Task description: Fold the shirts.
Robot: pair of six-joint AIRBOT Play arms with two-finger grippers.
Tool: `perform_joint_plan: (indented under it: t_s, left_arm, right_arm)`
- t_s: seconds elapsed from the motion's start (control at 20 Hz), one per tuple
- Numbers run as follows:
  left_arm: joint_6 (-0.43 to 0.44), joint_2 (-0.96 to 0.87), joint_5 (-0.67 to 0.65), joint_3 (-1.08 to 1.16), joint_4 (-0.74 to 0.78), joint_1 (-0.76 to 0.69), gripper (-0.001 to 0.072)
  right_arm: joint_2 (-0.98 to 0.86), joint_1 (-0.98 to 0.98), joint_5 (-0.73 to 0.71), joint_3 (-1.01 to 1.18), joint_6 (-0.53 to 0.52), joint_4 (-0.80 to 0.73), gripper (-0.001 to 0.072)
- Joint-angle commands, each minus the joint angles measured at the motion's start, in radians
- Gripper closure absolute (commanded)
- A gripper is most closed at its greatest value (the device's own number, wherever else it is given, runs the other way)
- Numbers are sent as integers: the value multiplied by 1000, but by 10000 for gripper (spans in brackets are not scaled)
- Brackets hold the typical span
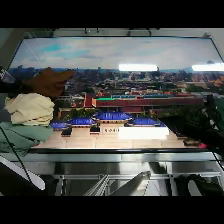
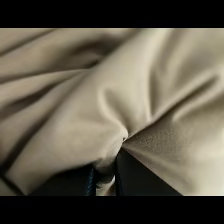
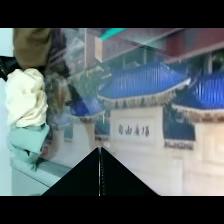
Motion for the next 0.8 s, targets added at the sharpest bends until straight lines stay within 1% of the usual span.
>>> perform_joint_plan:
  t_s: [0.0, 0.05, 0.1, 0.15, 0.2, 0.3, 0.35, 0.45, 0.5, 0.55, 0.6, 0.65, 0.7, 0.75]
  left_arm:
    - [91, 90, -117, 15, -559, -52, 682]
    - [123, 150, -171, -4, -745, -85, 682]
    - [143, 200, -200, -23, -859, -117, 682]
    - [142, 259, -217, -39, -937, -161, 682]
    - [137, 316, -221, -43, -941, -209, 682]
    - [117, 406, -247, -43, -838, -311, 684]
    - [101, 446, -264, -43, -735, -379, 684]
    - [60, 493, -256, -43, -498, -512, 684]
    - [36, 504, -240, -43, -396, -575, 684]
    - [10, 507, -229, -43, -308, -642, 684]
    - [-10, 505, -231, -43, -252, -699, 684]
    - [-23, 500, -242, -44, -204, -754, 682]
    - [-23, 497, -255, -43, -151, -801, 616]
    - [-24, 496, -262, -43, -78, -841, 307]
  right_arm:
    - [0, 1, -1, 0, -11, 30, 693]
    - [0, 1, 1, 0, -44, 31, 694]
    - [0, 1, 8, 0, -69, 30, 693]
    - [0, 1, 19, 0, -90, 31, 693]
    - [0, 0, 31, 0, -99, 30, 693]
    - [0, 0, 34, 0, -119, 30, 692]
    - [0, 0, 33, 0, -137, 29, 687]
    - [0, -3, 33, 0, -168, 29, 682]
    - [0, -3, 33, 0, -179, 25, 618]
    - [0, -3, 37, 0, -179, 18, 445]
    - [0, -3, 45, 0, -179, 15, 410]
    - [0, -2, 54, 0, -179, 15, 409]
    - [0, -3, 63, 0, -179, 15, 402]
    - [0, -3, 69, 1, -179, 15, 246]
